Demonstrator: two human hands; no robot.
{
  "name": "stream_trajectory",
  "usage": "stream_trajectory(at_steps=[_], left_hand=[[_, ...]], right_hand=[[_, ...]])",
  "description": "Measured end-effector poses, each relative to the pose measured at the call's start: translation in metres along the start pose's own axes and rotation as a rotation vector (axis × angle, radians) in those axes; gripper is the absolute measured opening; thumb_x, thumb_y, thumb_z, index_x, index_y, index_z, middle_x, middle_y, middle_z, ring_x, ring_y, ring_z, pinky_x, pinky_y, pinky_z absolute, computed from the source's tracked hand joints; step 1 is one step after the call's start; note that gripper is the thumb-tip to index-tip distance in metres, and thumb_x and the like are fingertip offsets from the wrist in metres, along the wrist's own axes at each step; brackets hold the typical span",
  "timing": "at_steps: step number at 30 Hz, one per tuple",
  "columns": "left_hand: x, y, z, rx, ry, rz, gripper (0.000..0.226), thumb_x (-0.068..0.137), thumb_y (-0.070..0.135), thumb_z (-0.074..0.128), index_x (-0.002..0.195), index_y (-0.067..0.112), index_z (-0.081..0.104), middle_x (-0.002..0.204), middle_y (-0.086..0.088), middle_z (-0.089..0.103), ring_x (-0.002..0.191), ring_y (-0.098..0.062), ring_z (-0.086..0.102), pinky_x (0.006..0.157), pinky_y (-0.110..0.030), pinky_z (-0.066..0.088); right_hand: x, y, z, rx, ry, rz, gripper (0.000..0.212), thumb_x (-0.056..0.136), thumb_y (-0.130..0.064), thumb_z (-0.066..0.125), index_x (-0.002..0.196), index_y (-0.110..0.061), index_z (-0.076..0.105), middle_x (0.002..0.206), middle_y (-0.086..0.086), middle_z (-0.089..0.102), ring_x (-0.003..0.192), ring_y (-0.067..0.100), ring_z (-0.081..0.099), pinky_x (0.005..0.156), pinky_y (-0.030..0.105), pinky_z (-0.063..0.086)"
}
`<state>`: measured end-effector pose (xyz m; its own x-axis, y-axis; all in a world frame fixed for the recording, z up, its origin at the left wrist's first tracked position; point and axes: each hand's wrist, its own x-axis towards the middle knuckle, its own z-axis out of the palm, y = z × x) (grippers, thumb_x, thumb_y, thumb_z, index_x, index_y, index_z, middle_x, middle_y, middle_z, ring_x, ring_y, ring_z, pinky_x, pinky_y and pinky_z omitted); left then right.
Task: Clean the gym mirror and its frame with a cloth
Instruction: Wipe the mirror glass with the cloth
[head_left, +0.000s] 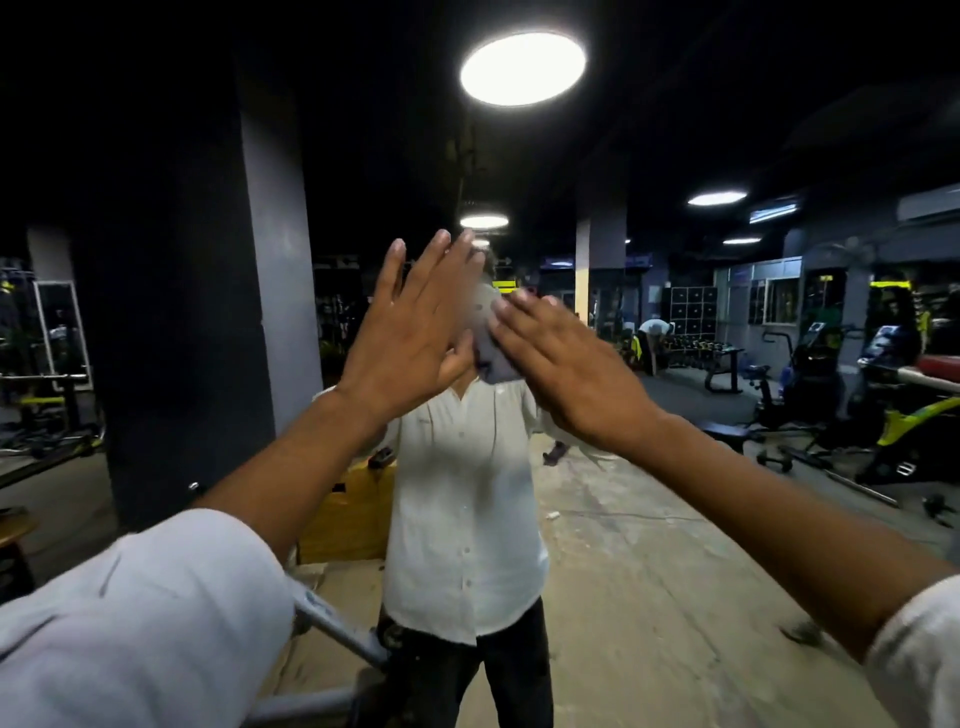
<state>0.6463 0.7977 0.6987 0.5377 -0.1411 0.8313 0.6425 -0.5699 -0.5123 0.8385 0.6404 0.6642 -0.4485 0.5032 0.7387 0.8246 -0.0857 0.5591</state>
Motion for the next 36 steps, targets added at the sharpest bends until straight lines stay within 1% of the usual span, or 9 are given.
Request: stream_trajectory(at_steps=[2,7,12,16,21,25,27,31,36], left_hand=[[0.009,0.008,0.0,-0.002,0.005,-0.02,0.081,0.109,0.048,0.036,0.17,0.009,0.001,0.178,-0.015,-0.004,0.165,-0.032,-0.003,0.131,-0.061,0.009],[0.015,0.015,0.005,-0.013,0.024,-0.049,0.08,0.108,0.044,0.04,0.17,0.008,0.005,0.178,-0.015,-0.001,0.165,-0.032,-0.001,0.13,-0.062,0.013],[0.013,0.018,0.009,-0.028,0.065,-0.056,0.078,0.107,0.043,0.039,0.17,0.008,0.008,0.178,-0.015,0.002,0.165,-0.031,0.002,0.13,-0.062,0.016],[0.012,0.017,0.011,-0.017,0.067,-0.081,0.08,0.105,0.044,0.042,0.17,0.009,0.011,0.179,-0.014,0.003,0.166,-0.031,0.003,0.131,-0.06,0.013],[0.006,0.027,0.009,-0.051,0.098,-0.1,0.081,0.105,0.046,0.042,0.169,0.006,0.015,0.178,-0.016,0.006,0.165,-0.033,0.009,0.13,-0.062,0.017],[0.002,0.032,0.011,-0.038,0.097,-0.112,0.084,0.105,0.053,0.038,0.169,0.006,0.014,0.178,-0.015,0.006,0.165,-0.033,0.009,0.132,-0.058,0.011],[-0.002,0.033,0.012,-0.032,0.105,-0.104,0.085,0.104,0.054,0.042,0.169,0.005,0.016,0.178,-0.016,0.009,0.165,-0.033,0.01,0.132,-0.058,0.011],[-0.012,0.04,0.011,-0.056,0.133,-0.1,0.079,0.107,0.051,0.038,0.167,0.002,0.022,0.176,-0.019,0.015,0.164,-0.036,0.015,0.131,-0.061,0.015],[-0.041,0.06,0.012,-0.06,0.028,-0.13,0.086,0.105,0.053,0.042,0.169,0.003,0.014,0.176,-0.022,0.008,0.164,-0.04,0.008,0.132,-0.06,0.005]], right_hand=[[-0.001,0.022,-0.01,-0.073,-0.039,-0.129,0.067,0.105,-0.011,0.045,0.167,-0.01,0.02,0.175,0.011,0.016,0.163,0.027,0.007,0.131,0.051,0.014],[0.012,0.062,-0.03,0.011,0.234,0.324,0.07,0.103,-0.011,0.061,0.164,-0.007,0.028,0.173,0.014,0.024,0.162,0.028,0.014,0.133,0.047,0.011],[0.005,0.058,-0.019,-0.162,0.082,-0.058,0.072,0.104,-0.019,0.056,0.166,-0.006,0.022,0.174,0.015,0.017,0.163,0.03,0.009,0.132,0.052,0.006],[0.014,0.074,-0.023,-0.068,0.25,0.256,0.074,0.099,-0.015,0.065,0.163,-0.004,0.03,0.171,0.017,0.026,0.161,0.032,0.018,0.132,0.053,0.011],[0.011,0.07,-0.01,-0.097,0.07,-0.162,0.059,0.104,-0.014,0.037,0.162,-0.002,0.03,0.17,0.019,0.027,0.16,0.034,0.018,0.132,0.049,0.01],[0.026,0.088,-0.021,-0.036,0.268,0.21,0.078,0.094,-0.014,0.066,0.163,-0.004,0.03,0.171,0.017,0.027,0.161,0.032,0.017,0.133,0.047,0.008],[0.024,0.07,-0.014,0.057,0.323,0.317,0.078,0.095,-0.01,0.069,0.162,-0.004,0.031,0.17,0.016,0.029,0.161,0.032,0.016,0.132,0.049,0.011],[-0.017,0.012,0.024,0.145,0.23,0.099,0.076,0.09,0.003,0.061,0.161,0.001,0.033,0.169,0.02,0.029,0.16,0.038,0.018,0.129,0.057,0.018],[-0.105,-0.04,0.067,0.028,-0.019,-0.259,0.059,0.105,-0.012,0.038,0.163,-0.001,0.029,0.171,0.019,0.025,0.16,0.04,0.015,0.131,0.054,0.009]])
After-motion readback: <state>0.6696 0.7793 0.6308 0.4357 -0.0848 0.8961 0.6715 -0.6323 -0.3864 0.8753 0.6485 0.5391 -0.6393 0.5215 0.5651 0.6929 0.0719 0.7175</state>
